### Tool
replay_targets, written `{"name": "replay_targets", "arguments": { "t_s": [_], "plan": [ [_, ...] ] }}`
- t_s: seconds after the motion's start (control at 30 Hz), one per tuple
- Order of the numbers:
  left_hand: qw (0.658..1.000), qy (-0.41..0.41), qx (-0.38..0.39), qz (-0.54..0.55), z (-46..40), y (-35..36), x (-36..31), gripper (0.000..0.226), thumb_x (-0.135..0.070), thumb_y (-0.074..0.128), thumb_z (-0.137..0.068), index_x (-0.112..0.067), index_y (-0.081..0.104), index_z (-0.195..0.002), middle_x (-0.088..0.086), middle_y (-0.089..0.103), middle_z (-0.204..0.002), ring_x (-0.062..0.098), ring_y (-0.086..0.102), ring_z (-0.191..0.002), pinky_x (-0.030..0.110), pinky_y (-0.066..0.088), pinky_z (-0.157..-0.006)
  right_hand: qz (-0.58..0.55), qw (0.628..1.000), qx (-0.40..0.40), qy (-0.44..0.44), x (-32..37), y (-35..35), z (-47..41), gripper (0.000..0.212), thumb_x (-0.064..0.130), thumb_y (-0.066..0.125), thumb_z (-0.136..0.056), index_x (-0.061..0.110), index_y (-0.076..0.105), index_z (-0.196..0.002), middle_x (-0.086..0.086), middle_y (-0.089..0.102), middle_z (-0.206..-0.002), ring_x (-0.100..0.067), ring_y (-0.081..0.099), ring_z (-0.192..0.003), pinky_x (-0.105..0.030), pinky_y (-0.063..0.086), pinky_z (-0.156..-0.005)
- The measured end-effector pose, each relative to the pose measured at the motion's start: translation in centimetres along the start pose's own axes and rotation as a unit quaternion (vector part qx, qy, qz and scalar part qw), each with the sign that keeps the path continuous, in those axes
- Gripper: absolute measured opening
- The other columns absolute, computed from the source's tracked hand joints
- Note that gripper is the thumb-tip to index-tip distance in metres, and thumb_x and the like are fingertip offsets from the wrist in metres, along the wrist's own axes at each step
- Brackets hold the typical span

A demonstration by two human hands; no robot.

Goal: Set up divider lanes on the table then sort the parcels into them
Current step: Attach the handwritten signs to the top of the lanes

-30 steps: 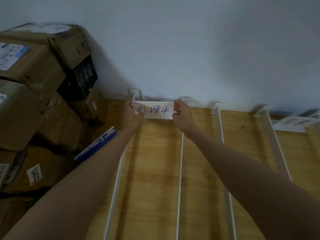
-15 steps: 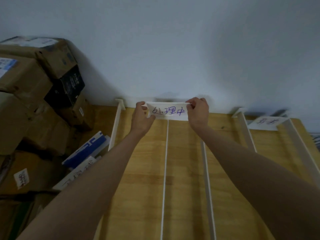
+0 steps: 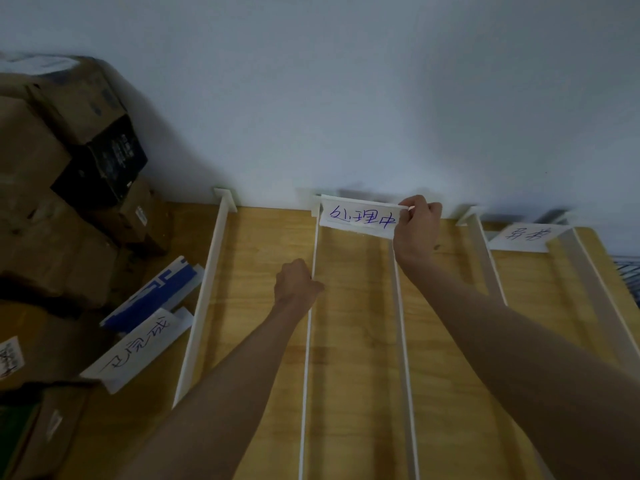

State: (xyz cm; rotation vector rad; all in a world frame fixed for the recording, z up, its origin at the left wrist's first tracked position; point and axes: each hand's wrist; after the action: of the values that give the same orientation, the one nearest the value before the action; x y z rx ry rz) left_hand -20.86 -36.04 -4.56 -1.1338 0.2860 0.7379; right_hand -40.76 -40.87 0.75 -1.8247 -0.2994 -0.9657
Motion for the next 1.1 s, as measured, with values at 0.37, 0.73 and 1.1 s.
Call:
{"name": "replay_targets", "arguments": {
  "t_s": [0.37, 0.73, 1.1],
  "plan": [
    [1.0, -0.02, -0.007, -0.001, -1.2, -2.1, 1.9, 0.021, -0.02, 0.079, -0.078, -0.007, 0.066, -0.087, 0.004, 0.063, -0.081, 0.02, 0.062, -0.077, 0.028, 0.045, -0.059, 0.014, 0.997, 0.076, 0.03, 1.0, 4.8, 1.0, 0.022, -0.002, 0.04, -0.098, 0.005, 0.06, -0.108, -0.013, 0.044, -0.12, -0.021, 0.05, -0.089, -0.029, 0.049, -0.081],
    [1.0, -0.004, -0.009, -0.017, -1.5, -2.5, 2.5, 0.027, -0.018, 0.081, -0.075, -0.017, 0.054, -0.068, 0.004, 0.065, -0.078, 0.021, 0.068, -0.074, 0.036, 0.06, -0.071, 0.048, 0.985, 0.144, 0.08, 0.4, 5.0, 1.7, 0.044, -0.009, 0.042, -0.094, 0.005, 0.05, -0.135, -0.018, 0.042, -0.136, -0.032, 0.052, -0.116, -0.029, 0.042, -0.093],
    [0.992, 0.056, -0.077, -0.08, 2.8, -8.9, 6.4, 0.027, -0.039, 0.065, -0.089, -0.016, 0.062, -0.103, 0.002, 0.06, -0.103, 0.021, 0.06, -0.092, 0.036, 0.054, -0.078, 0.114, 0.962, 0.201, -0.148, 6.2, 5.5, 10.2, 0.04, 0.001, 0.051, -0.091, 0.011, 0.052, -0.129, -0.012, 0.045, -0.13, -0.03, 0.043, -0.122, -0.044, 0.048, -0.088]
  ]
}}
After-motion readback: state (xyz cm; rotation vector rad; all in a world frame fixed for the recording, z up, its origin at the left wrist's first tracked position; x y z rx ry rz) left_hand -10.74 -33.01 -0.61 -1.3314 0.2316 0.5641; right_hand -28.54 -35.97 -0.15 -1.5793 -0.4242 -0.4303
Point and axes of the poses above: each hand's wrist, its own z-axis away from the middle knuckle, its own y-axis out of the palm, x = y × z
